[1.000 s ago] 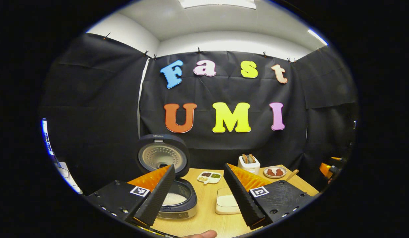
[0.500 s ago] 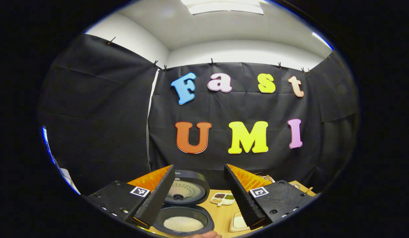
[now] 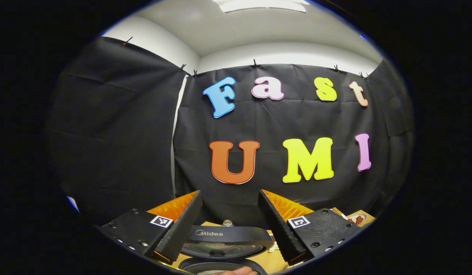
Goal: Close the left gripper, press the button to open the rice cooker; take a wooden spoon from the chopstick holder with the right hand, scoop a spoonful of rice and pour it into the rice cooker, then put the wooden spoon back into the chopstick holder.
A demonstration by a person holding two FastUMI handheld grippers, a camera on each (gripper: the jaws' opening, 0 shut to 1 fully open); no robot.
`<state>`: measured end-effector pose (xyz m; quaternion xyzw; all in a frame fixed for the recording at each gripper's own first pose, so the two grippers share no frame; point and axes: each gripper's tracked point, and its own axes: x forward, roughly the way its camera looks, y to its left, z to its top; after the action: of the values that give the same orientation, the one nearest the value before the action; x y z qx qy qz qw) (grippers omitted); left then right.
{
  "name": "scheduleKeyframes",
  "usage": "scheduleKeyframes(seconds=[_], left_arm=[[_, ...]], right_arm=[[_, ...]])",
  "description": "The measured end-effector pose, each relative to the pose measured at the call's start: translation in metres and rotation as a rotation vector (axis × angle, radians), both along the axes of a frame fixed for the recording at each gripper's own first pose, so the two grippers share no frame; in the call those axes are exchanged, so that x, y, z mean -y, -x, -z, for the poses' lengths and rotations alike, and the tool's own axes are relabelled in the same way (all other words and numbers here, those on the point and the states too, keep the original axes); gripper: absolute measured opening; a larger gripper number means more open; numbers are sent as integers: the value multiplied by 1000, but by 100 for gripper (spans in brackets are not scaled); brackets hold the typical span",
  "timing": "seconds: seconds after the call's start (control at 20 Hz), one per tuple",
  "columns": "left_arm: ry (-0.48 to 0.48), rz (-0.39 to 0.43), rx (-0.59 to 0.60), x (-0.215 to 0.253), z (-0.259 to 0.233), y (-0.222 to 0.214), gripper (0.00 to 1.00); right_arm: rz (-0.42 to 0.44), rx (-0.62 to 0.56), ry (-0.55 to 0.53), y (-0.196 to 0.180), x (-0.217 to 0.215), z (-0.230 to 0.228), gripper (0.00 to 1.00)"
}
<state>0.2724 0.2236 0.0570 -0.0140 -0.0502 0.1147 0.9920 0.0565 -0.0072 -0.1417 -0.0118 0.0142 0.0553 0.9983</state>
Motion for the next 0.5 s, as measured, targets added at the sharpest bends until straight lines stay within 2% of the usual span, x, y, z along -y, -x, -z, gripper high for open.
scheduleKeyframes(seconds=[0.25,0.35,0.45,0.5], left_arm=[[26,-8,-84,-13,27,-25,94],[32,-22,-152,-17,45,-29,94],[-26,-56,-212,-22,59,-24,94],[-31,-42,-206,-21,54,-24,96]], right_arm=[[21,-18,-10,0,2,6,99],[18,-22,-18,1,-1,6,100],[8,-19,-25,4,-4,5,100],[4,-20,-26,6,-5,7,99]])
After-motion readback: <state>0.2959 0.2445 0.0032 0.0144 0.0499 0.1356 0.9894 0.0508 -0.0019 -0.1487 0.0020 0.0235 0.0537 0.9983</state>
